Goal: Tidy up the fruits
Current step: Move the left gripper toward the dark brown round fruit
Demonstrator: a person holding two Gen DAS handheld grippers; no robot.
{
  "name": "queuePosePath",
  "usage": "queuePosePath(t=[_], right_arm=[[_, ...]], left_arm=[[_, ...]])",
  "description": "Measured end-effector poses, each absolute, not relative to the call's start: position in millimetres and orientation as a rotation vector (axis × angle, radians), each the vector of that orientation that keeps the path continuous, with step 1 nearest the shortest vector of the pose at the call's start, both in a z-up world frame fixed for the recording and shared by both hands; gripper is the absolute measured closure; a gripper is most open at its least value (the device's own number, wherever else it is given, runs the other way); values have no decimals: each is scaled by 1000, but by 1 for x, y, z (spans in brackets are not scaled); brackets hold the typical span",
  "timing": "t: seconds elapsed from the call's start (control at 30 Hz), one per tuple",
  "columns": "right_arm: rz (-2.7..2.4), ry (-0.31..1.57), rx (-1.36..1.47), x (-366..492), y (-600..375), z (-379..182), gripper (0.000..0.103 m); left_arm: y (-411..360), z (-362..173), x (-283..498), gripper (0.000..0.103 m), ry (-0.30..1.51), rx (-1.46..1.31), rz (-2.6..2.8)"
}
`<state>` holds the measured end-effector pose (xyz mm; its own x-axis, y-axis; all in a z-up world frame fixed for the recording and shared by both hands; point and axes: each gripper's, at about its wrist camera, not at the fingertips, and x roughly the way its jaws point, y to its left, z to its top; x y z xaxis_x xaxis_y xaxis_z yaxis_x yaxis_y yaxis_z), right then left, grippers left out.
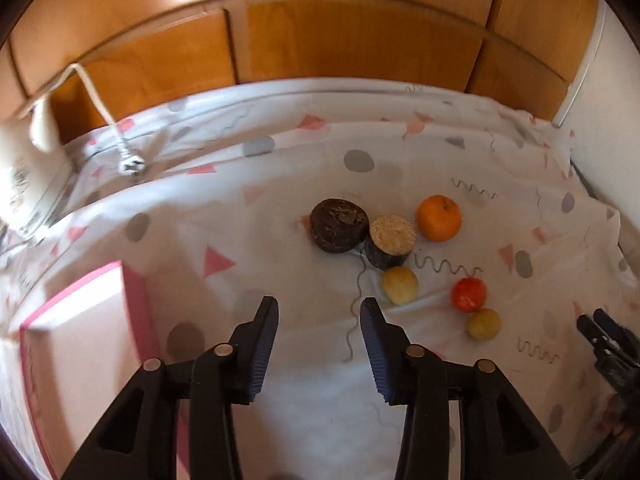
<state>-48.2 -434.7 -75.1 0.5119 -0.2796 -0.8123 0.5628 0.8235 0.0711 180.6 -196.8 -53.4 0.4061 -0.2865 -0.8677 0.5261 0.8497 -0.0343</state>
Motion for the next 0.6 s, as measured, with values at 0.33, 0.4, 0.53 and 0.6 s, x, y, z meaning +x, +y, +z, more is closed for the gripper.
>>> queuePosePath(t=[0.33,0.4,0.53,0.6], right_arm=[[-515,908,366,-46,-438,-79,40],[-516,908,367,-45,-439,-80,40],[-517,907,366,-45,-439,-80,40],[-518,907,362,-44,-439,-81,40]], left_arm=[[-226,-81,226,41,1042,386,-552],[-231,-83,231,40,1028,403,-567],[-239,-84,238,40,1019,407,-614],[-241,-86,242,36,1018,402,-626]])
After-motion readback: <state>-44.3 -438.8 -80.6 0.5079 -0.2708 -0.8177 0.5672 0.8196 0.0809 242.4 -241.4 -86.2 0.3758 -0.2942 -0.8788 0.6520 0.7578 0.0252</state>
